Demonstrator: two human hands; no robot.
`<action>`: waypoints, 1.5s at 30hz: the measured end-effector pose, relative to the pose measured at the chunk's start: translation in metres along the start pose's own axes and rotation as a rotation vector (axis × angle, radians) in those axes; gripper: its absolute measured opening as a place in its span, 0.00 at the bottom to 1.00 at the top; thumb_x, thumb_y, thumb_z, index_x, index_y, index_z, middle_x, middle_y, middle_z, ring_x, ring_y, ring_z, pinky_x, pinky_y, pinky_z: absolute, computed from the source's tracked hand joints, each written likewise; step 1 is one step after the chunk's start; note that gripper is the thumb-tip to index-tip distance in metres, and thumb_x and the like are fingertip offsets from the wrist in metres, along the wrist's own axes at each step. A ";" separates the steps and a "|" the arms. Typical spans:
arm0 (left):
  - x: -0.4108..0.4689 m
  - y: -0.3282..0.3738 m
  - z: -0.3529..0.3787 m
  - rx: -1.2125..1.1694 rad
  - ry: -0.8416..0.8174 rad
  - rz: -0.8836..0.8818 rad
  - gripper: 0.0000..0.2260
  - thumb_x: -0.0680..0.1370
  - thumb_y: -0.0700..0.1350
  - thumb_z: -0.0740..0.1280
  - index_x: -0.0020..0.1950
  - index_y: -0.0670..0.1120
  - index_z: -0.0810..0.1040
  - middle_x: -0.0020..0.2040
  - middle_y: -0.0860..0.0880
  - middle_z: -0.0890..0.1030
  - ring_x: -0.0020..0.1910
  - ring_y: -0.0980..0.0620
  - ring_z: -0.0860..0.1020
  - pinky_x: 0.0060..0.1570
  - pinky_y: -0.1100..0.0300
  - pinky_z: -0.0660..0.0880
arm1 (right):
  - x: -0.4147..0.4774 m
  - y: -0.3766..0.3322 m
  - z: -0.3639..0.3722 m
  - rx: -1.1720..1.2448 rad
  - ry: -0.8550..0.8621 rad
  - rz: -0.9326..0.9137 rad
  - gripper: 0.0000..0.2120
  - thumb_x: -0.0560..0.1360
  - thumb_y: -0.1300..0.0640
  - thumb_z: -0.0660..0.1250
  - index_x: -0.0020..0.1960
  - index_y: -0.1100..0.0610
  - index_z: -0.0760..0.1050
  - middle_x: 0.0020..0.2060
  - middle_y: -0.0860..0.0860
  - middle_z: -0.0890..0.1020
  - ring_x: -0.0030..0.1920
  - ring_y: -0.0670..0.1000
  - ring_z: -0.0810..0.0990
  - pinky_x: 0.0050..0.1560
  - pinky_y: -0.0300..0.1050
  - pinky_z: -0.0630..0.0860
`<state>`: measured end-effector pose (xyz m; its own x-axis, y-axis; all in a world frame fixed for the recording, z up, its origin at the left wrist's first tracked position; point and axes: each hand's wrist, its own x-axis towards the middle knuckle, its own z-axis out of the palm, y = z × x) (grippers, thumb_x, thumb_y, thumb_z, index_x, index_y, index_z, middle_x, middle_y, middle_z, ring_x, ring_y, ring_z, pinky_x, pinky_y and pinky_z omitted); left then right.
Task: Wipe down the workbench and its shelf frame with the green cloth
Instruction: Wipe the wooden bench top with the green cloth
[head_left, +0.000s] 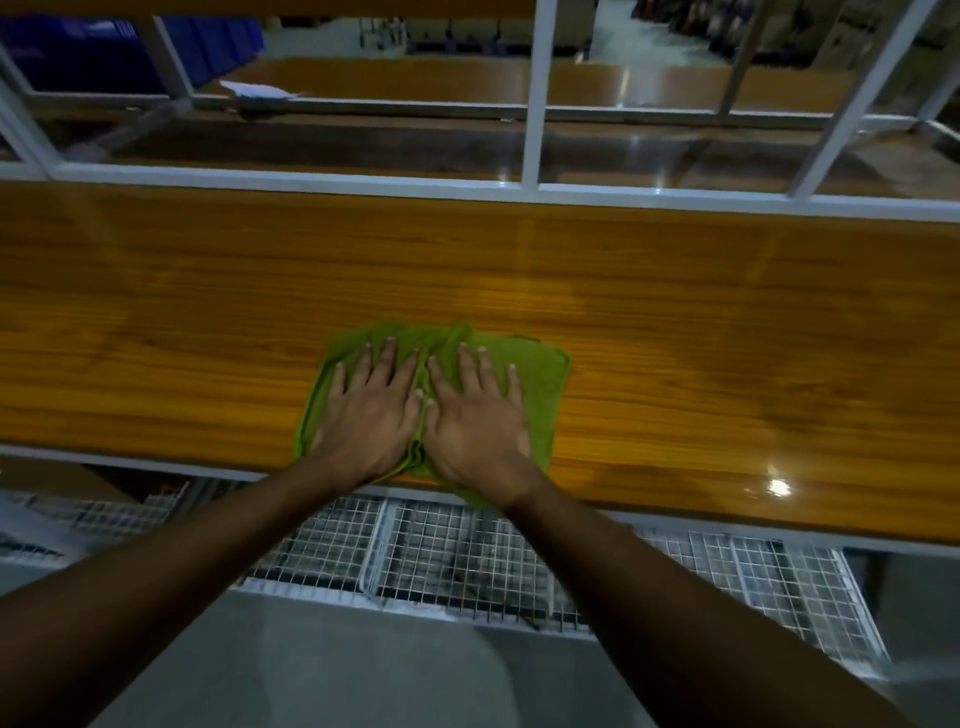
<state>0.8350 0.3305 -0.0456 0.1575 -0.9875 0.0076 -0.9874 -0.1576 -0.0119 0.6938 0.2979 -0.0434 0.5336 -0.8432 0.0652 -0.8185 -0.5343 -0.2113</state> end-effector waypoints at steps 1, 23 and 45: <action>-0.009 0.010 -0.001 -0.003 0.002 -0.018 0.37 0.73 0.62 0.30 0.80 0.51 0.48 0.80 0.45 0.49 0.78 0.42 0.50 0.74 0.42 0.49 | -0.009 0.005 -0.003 0.010 -0.010 -0.014 0.28 0.81 0.45 0.42 0.80 0.49 0.50 0.80 0.56 0.49 0.79 0.57 0.44 0.75 0.64 0.39; 0.056 0.146 -0.007 -0.036 -0.039 0.220 0.24 0.84 0.56 0.43 0.80 0.54 0.43 0.80 0.49 0.42 0.79 0.46 0.43 0.76 0.44 0.44 | -0.035 0.133 -0.033 -0.048 0.037 0.265 0.29 0.81 0.42 0.40 0.80 0.47 0.47 0.80 0.57 0.46 0.79 0.58 0.43 0.75 0.64 0.40; 0.052 -0.073 -0.004 0.009 -0.012 0.164 0.26 0.84 0.55 0.45 0.80 0.51 0.44 0.80 0.46 0.45 0.79 0.44 0.48 0.76 0.44 0.48 | 0.062 -0.061 0.013 -0.068 -0.015 0.228 0.33 0.78 0.40 0.37 0.81 0.49 0.47 0.79 0.59 0.46 0.79 0.61 0.42 0.74 0.67 0.39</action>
<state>0.9148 0.2911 -0.0405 -0.0056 -1.0000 -0.0073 -0.9998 0.0057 -0.0205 0.7794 0.2790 -0.0390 0.3361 -0.9418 0.0082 -0.9304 -0.3334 -0.1524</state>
